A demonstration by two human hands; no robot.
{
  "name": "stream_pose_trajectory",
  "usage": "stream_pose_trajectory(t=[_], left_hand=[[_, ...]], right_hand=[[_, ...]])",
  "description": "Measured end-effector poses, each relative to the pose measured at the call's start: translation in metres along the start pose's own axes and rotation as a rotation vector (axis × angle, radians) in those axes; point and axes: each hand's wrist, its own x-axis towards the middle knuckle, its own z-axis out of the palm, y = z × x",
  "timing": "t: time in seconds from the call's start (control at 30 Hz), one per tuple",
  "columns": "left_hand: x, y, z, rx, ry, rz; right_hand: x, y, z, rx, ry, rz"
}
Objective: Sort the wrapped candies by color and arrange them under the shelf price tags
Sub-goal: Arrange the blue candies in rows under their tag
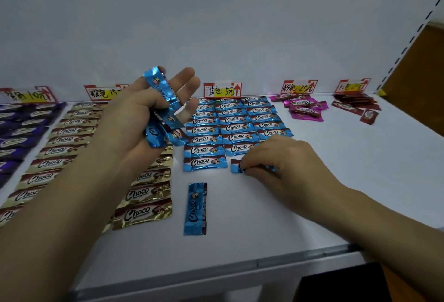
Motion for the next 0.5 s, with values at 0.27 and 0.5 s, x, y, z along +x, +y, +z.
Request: stream_pose_trajectory(t=[0.27,0.5], left_hand=[[0.0015,-0.0024,-0.0036,0.121,0.084,0.058],[-0.0064,-0.0025,0.0012,0.36,0.077,0.167]], right_hand=[[0.0024,0.0,0.0039,-0.036,-0.024,-0.04],[0.0018,-0.0004,0.0078,-0.015,0.031,-0.038]])
